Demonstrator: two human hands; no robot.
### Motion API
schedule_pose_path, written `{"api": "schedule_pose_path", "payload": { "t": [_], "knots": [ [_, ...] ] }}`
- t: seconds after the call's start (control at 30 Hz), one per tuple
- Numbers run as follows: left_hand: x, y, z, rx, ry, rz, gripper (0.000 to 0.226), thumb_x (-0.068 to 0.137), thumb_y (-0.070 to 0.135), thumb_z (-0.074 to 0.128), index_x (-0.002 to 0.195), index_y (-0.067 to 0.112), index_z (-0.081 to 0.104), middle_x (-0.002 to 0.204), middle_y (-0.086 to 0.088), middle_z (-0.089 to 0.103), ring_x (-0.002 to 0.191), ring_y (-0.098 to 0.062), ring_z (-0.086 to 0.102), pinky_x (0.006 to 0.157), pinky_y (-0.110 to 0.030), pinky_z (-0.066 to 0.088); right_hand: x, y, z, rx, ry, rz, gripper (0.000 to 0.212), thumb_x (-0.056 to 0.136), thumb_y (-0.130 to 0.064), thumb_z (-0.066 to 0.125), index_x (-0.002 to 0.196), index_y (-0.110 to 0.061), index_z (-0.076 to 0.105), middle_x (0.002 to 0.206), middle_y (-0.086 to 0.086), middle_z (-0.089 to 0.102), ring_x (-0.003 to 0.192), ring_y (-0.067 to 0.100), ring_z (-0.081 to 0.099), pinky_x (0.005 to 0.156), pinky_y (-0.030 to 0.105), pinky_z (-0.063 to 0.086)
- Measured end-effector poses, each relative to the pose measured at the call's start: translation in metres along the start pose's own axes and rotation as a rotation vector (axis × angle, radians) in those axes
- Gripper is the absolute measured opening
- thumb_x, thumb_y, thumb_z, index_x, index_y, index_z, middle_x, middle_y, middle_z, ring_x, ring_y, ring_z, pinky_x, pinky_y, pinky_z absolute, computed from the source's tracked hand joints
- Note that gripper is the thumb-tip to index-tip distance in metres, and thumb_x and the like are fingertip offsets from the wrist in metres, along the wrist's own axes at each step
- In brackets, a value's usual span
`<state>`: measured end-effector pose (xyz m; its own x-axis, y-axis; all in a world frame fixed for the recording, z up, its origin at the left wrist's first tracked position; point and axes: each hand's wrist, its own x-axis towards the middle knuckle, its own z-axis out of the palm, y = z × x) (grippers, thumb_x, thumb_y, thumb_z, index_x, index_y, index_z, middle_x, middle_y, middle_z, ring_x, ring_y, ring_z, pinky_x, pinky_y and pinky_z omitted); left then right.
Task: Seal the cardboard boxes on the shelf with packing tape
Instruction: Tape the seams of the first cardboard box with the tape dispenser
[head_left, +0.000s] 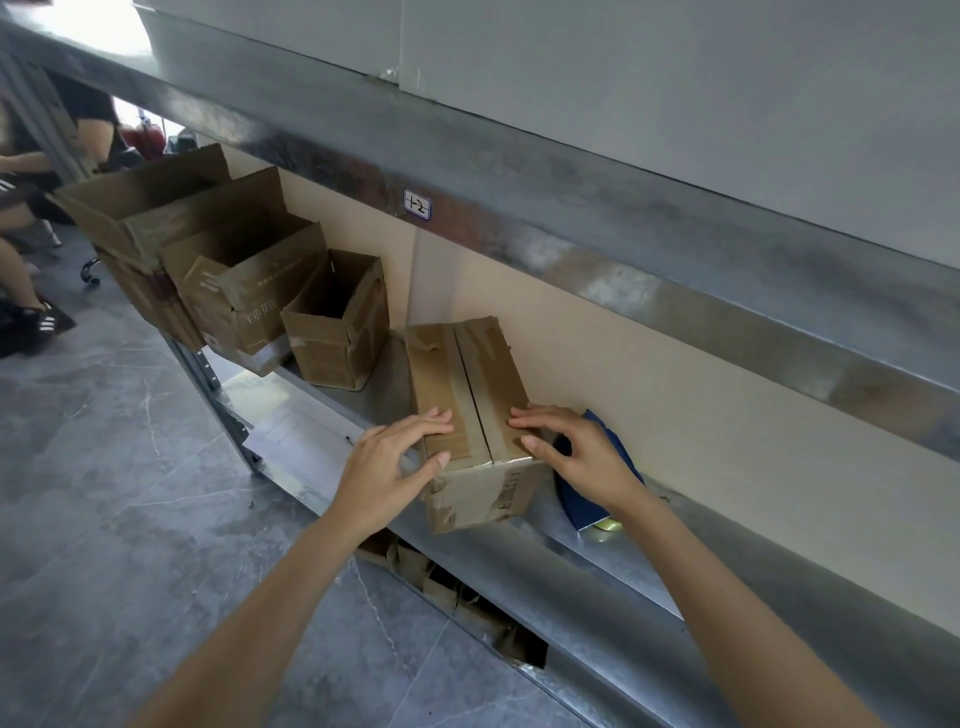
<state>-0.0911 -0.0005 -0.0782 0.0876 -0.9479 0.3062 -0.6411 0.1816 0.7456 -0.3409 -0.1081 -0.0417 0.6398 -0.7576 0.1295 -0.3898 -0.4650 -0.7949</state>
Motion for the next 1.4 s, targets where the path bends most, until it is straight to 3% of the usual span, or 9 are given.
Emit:
{"api": "schedule_pose_path", "payload": {
  "t": [0.2, 0.43, 0.6, 0.77, 0.9, 1.2, 1.4],
  "knots": [
    [0.002, 0.001, 0.000, -0.022, -0.010, -0.012, 0.036, 0.092, 0.046, 0.057, 0.126, 0.035, 0.062, 0.138, 0.027, 0.054, 0.137, 0.005, 0.039, 0.111, -0.056, 0.037, 0.003, 0.001, 0.002, -0.012, 0.027, 0.005, 0.029, 0.096, -0.010, 0.058, 0.119, -0.025, 0.069, 0.129, -0.015, 0.062, 0.130, -0.001, 0.045, 0.112, 0.030, 0.034],
    [0.001, 0.002, 0.002, -0.048, -0.006, -0.026, 0.037, 0.092, 0.047, 0.055, 0.126, 0.034, 0.062, 0.138, 0.025, 0.055, 0.137, 0.004, 0.039, 0.111, -0.056, 0.037, 0.002, 0.000, 0.002, 0.021, 0.023, 0.026, 0.031, 0.098, -0.007, 0.055, 0.118, -0.026, 0.068, 0.129, -0.016, 0.061, 0.130, -0.004, 0.044, 0.109, 0.019, 0.030],
    [0.001, 0.003, -0.002, -0.061, -0.039, -0.034, 0.039, 0.090, 0.047, 0.056, 0.126, 0.033, 0.062, 0.138, 0.025, 0.054, 0.138, 0.005, 0.038, 0.111, -0.056, 0.036, 0.000, -0.002, -0.001, 0.048, -0.021, 0.054, 0.030, 0.098, -0.011, 0.056, 0.122, -0.026, 0.067, 0.132, -0.018, 0.059, 0.132, -0.006, 0.040, 0.110, 0.018, 0.028],
    [-0.001, 0.006, -0.009, -0.064, -0.106, -0.053, 0.047, 0.086, 0.018, 0.063, 0.130, 0.034, 0.059, 0.141, 0.027, 0.051, 0.139, 0.008, 0.033, 0.116, -0.055, 0.028, 0.000, -0.004, -0.012, 0.041, -0.166, 0.103, 0.055, 0.087, 0.004, 0.058, 0.128, -0.033, 0.062, 0.139, -0.023, 0.051, 0.138, -0.007, 0.032, 0.114, 0.020, 0.025],
    [-0.002, 0.007, -0.013, -0.037, -0.131, -0.061, 0.056, 0.079, 0.017, 0.057, 0.130, 0.038, 0.058, 0.141, 0.030, 0.049, 0.139, 0.010, 0.032, 0.118, -0.052, 0.025, 0.002, -0.001, -0.013, 0.005, -0.164, 0.064, 0.062, 0.083, 0.011, 0.056, 0.127, -0.034, 0.061, 0.139, -0.020, 0.052, 0.138, -0.005, 0.033, 0.117, 0.026, 0.027],
    [-0.003, 0.006, -0.005, -0.044, -0.026, -0.038, 0.048, 0.079, 0.020, 0.055, 0.125, 0.033, 0.064, 0.136, 0.027, 0.055, 0.136, 0.008, 0.039, 0.115, -0.050, 0.032, 0.004, 0.006, -0.010, 0.025, -0.100, 0.003, 0.055, 0.092, 0.011, 0.052, 0.117, -0.036, 0.065, 0.134, -0.018, 0.058, 0.135, -0.002, 0.040, 0.115, 0.027, 0.031],
    [-0.002, 0.005, 0.005, 0.012, 0.098, 0.002, 0.040, 0.081, 0.029, 0.051, 0.116, 0.028, 0.069, 0.131, 0.024, 0.060, 0.130, 0.007, 0.047, 0.109, -0.042, 0.038, 0.003, 0.008, 0.000, 0.030, -0.003, -0.010, 0.038, 0.096, 0.004, 0.052, 0.116, -0.023, 0.071, 0.128, -0.014, 0.063, 0.130, -0.002, 0.046, 0.110, 0.019, 0.034]
  ]
}}
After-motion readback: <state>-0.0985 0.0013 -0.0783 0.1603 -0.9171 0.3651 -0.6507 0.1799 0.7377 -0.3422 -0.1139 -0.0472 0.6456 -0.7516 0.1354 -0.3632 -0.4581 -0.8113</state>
